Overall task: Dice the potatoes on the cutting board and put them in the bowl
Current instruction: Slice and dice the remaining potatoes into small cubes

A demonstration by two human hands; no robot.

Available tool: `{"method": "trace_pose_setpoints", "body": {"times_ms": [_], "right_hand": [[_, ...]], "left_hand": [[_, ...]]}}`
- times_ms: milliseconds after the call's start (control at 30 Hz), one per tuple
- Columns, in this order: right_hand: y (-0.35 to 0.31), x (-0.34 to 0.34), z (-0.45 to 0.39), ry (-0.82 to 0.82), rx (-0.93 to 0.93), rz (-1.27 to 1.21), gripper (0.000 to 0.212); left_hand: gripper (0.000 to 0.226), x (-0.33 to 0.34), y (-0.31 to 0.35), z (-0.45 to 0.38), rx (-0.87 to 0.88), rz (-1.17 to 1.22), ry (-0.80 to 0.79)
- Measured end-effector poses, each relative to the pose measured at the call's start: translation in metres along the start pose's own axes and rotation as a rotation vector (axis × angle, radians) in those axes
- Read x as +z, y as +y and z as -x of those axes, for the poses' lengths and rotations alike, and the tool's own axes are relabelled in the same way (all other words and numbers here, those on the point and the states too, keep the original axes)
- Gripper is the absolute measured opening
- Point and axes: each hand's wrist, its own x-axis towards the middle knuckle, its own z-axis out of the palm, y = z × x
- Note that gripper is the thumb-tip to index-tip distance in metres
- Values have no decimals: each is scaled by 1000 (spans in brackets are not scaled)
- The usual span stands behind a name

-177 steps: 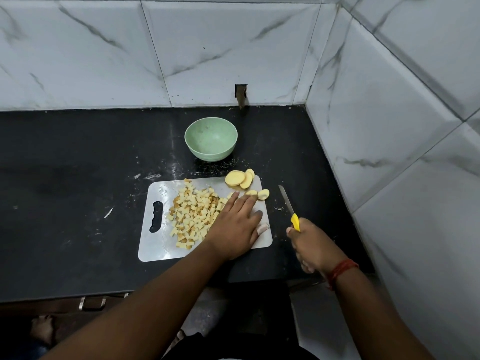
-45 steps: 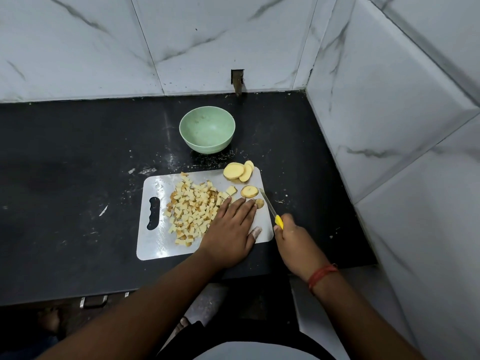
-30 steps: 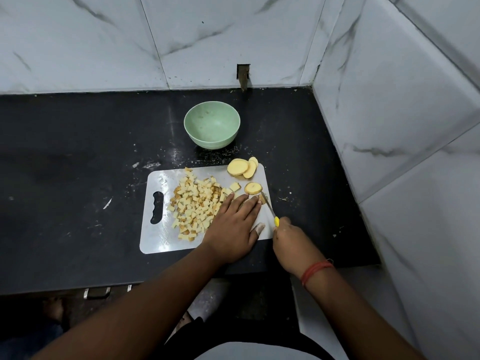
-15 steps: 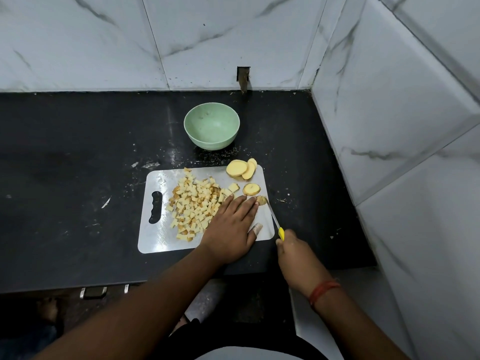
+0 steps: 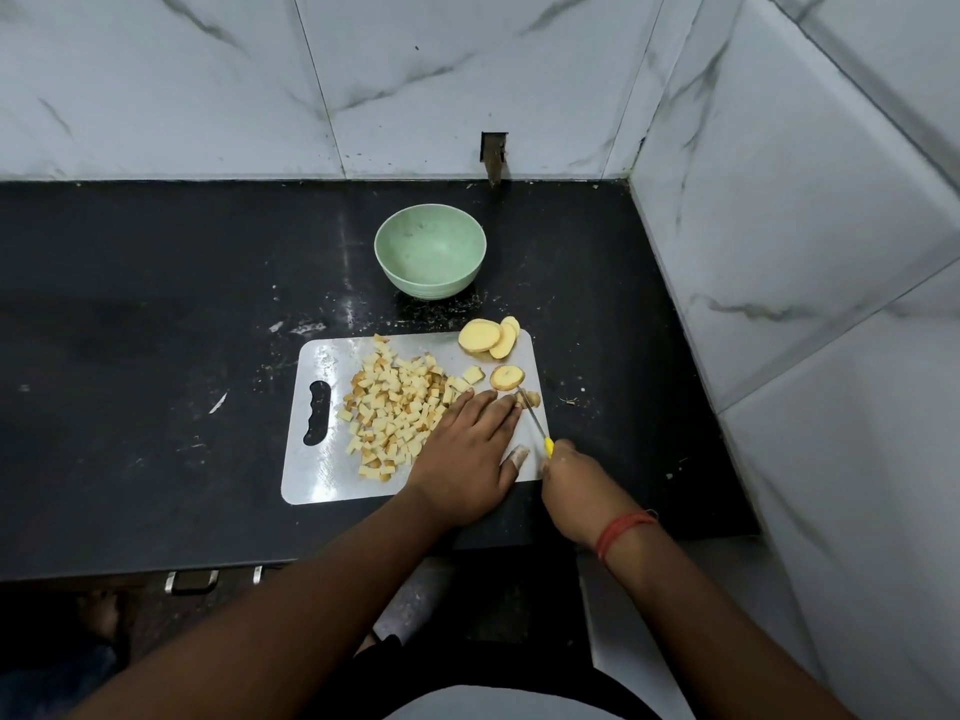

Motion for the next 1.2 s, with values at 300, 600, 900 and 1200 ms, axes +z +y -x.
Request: {"method": "trace_pose_setpoints", "body": {"times_ms": [300,600,900,1200], "right_hand": [[21,1,26,-54,-29,-13,6],[42,-30,26,145,-131,-386,26],[49,-24,21,83,-127,-459,24],[44,-31,16,89,-141,-481,23]], "left_hand": [[61,-2,2,0,-1,-35,-7],[59,-17,12,-16,166,-34,42],[60,-15,-8,-13,112,-102,-33],[63,-28,-15,-25,8,-95,-2]]}}
